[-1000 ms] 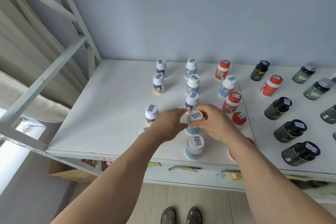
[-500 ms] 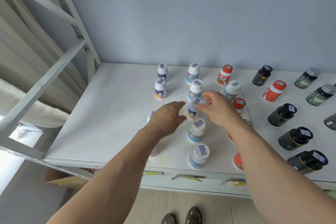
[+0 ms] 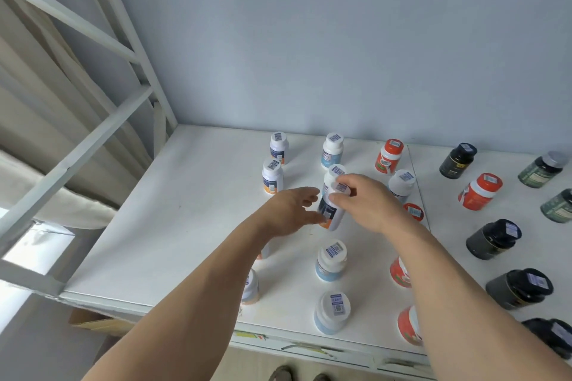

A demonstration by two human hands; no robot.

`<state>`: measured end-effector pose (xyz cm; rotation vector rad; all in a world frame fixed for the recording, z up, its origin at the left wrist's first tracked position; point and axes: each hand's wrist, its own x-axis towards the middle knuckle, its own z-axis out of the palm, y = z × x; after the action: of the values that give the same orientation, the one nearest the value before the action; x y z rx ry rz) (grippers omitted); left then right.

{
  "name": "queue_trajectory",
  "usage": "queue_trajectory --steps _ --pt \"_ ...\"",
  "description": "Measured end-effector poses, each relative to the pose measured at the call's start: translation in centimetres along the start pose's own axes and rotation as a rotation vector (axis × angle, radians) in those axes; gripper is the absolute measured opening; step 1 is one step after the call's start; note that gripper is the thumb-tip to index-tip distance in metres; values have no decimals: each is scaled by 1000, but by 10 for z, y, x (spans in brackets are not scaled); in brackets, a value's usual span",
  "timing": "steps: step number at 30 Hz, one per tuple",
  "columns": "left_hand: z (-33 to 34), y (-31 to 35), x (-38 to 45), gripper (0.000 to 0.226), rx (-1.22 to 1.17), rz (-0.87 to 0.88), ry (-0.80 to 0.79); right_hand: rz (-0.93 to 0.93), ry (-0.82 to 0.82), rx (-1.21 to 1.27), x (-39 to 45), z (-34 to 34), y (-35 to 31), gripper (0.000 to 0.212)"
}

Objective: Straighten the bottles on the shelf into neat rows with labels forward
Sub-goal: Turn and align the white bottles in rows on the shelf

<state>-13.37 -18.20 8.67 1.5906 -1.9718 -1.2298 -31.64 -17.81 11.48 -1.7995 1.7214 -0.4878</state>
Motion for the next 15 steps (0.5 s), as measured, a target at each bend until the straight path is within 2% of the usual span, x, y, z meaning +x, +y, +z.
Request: queue_trajectory --steps 2,4,9,15 --pt "0 4 2 33 -87 21 -84 -4 0 26 2 -8 -3 25" --pt "-1 6 2 28 -180 24 -132 -15 4 51 5 -13 -6 25" --pt "-9 9 2 35 -375 17 -203 0 46 144 11 -17 -12 29" --pt "-12 5 6 40 -450 25 -237 80 95 184 15 -12 -11 33"
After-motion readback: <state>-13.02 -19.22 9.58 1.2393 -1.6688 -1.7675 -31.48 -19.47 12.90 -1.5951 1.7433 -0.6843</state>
